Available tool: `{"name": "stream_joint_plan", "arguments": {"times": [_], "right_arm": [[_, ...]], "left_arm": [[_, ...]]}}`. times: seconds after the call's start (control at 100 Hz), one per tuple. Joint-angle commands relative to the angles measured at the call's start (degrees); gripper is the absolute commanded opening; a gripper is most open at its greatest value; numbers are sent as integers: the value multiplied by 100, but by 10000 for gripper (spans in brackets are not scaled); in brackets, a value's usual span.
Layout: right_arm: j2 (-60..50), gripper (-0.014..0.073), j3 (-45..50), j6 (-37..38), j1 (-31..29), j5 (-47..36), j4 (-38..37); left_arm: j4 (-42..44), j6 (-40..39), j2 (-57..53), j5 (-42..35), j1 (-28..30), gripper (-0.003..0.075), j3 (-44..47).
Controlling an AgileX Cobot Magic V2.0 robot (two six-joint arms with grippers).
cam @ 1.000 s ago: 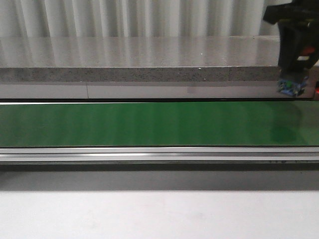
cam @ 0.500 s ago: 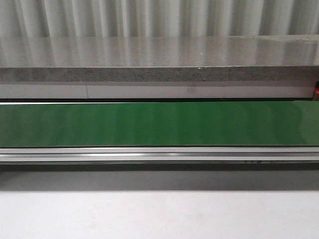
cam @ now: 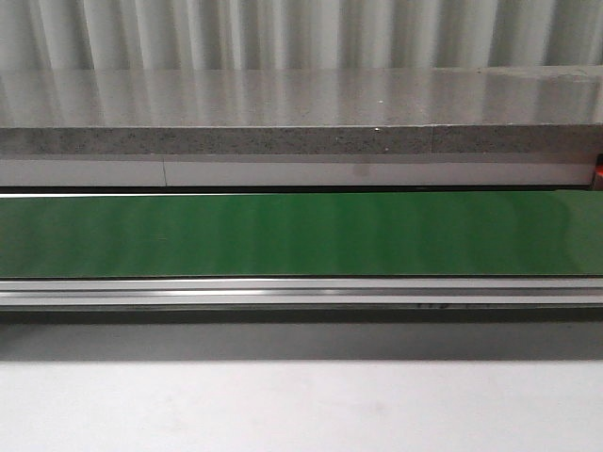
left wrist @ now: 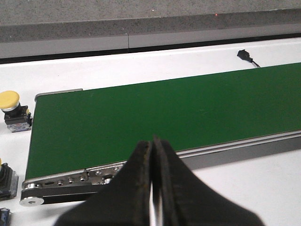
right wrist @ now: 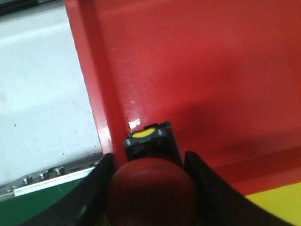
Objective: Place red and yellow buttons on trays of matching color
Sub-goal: 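Carry the red button to the red tray and lower it, then open the right gripper and raise it back above the conveyor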
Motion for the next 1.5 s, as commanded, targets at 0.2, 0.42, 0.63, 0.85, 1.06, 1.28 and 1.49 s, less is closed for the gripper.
{"name": "stream_joint_plan", "arguments": {"times": [0.2,0.42,0.63,0.85,1.06,1.28,1.49], "right_arm": [[575,151,-930,7,-24,-218,433],[992,151,-1092,7,2,-214,511],[1151,199,-1094,7,2,-52,533],[1133,496,-1094,7,2,-136,533],[782,498,-1087,-31,2,-187,533],[93,498,-816,-397,199,-136,527],[-735,350,-253,-685,512,-126,527]], "left_arm": [[-86,12,31,-394,-41,-20,-167],[-86,12,31,-394,-41,-20,-167],[-86,12,31,-394,-41,-20,-167],[-86,12,31,-394,-41,-20,-167],[-86,12,31,-394,-41,-20,-167],[-86,12,31,-394,-41,-20,-167],[-86,12,31,-394,-41,-20,-167]]}}
